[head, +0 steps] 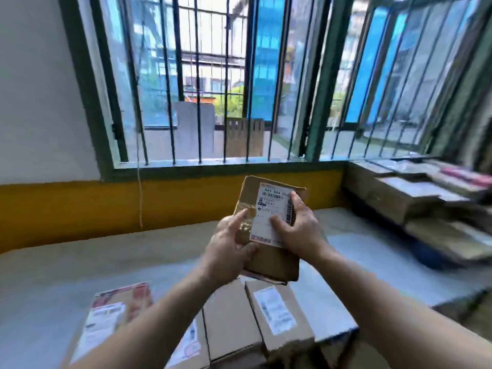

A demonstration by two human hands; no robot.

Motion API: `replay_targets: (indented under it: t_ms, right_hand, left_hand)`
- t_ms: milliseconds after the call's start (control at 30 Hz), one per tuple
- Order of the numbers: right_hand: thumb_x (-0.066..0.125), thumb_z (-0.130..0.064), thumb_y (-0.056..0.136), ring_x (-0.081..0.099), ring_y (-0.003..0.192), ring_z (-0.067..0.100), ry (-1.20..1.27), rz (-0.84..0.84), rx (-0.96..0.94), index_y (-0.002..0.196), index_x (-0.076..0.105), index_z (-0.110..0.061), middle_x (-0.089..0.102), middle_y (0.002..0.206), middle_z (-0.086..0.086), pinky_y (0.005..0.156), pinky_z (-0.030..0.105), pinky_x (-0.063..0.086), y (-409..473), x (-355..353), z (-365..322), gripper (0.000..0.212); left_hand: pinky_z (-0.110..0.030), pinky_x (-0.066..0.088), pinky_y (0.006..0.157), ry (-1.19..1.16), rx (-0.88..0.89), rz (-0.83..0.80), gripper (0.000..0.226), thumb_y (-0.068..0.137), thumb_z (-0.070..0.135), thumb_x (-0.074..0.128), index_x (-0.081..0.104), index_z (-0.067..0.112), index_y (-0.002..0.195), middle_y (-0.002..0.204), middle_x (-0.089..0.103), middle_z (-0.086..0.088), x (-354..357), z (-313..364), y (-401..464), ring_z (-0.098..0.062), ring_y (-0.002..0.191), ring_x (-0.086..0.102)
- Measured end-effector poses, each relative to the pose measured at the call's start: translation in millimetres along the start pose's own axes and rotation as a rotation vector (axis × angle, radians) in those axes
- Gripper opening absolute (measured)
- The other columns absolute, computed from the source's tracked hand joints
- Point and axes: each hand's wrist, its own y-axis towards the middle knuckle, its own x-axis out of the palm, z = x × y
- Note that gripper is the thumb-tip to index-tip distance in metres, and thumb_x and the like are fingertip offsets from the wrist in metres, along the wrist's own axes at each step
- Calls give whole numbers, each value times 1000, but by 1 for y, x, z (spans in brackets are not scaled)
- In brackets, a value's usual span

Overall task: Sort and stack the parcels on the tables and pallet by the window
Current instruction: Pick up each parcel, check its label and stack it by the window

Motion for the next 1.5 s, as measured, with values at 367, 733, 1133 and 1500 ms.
replay_targets:
  t_ms: [367,733,1133,1500]
  right_hand:
    - [61,-47,92,40,136,27,-116,345,414,157,12,-34,34,154,8,112,35,34,-74,-256,194,82]
    - [64,-38,92,46,130,24,-155,716,633,154,22,-34,41,149,3,100,26,37,-91,-386,321,75]
    - [63,-40,91,47,128,22,-216,826,791,154,21,-31,43,145,3,106,34,39,-103,-524,438,76]
    - [60,-45,91,49,121,20,-215,708,715,154,16,-37,42,144,0,98,36,45,-95,-649,534,78]
  left_hand:
    - [-7,50,67,-33,216,-517,71,88,9,66,31,27,147,131,32,9,300,118,31,7,88,51]
    - [-1,43,62,-56,351,-857,75,87,18,68,28,35,148,143,29,9,507,178,80,21,72,50]
    - [-11,44,71,5,494,-1028,73,89,29,65,23,37,149,145,29,12,694,250,100,14,81,49]
    - [-14,53,68,3,405,-934,75,89,31,66,21,39,149,146,27,10,823,309,96,9,81,55]
